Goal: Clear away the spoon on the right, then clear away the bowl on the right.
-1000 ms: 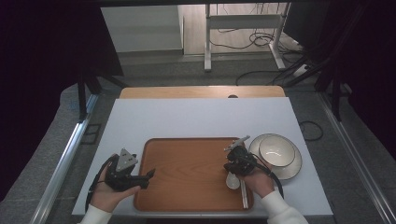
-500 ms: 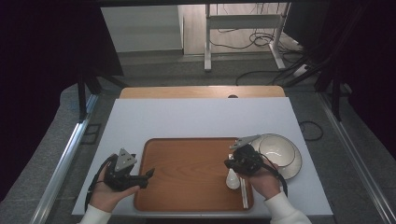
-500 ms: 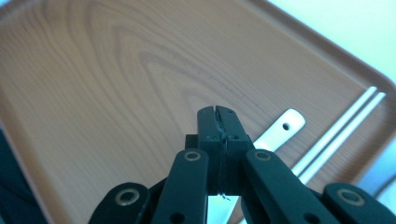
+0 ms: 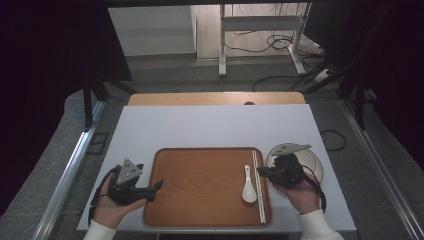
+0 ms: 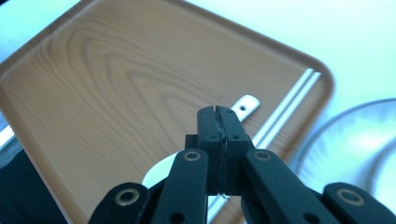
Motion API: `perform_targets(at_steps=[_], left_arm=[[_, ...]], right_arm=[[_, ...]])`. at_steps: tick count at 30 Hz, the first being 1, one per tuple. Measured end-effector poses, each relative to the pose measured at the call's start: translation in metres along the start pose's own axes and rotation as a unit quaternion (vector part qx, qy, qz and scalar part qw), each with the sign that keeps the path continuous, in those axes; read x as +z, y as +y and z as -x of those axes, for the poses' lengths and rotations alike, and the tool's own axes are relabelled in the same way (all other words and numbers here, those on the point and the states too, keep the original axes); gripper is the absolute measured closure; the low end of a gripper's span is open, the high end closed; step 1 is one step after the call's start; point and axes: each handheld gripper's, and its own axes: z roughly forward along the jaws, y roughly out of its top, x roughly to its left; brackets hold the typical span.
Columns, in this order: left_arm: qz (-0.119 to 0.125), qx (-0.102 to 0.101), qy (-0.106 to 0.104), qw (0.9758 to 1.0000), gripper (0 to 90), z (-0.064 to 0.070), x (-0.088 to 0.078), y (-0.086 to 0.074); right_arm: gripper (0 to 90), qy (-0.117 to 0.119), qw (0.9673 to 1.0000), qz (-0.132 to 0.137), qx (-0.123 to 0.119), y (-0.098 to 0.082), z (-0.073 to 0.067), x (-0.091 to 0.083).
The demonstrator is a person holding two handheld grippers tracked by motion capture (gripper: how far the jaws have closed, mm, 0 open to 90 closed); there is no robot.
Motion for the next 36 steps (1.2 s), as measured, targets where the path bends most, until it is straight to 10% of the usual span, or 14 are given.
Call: perform_targets(at_steps=[7, 13, 36], left_arm=[[-0.003, -0.005, 0.003, 1.0000, 17.9, -0.004, 0.001, 0.000], [-0.004, 0.000, 0.003, 1.0000, 17.8, 0.001, 0.001, 0.001], [-0.003, -0.005, 0.009, 0.9999, 17.8, 0.002, -0.005, -0.002]], right_arm=[[78.8, -0.008, 0.9994, 0.026, 0.023, -0.004, 0.016, -0.021], [50.7, -0.031, 0.9979, 0.043, 0.036, -0.010, 0.031, -0.044], [40.8, -0.099, 0.9875, 0.062, 0.106, -0.023, 0.080, -0.074]])
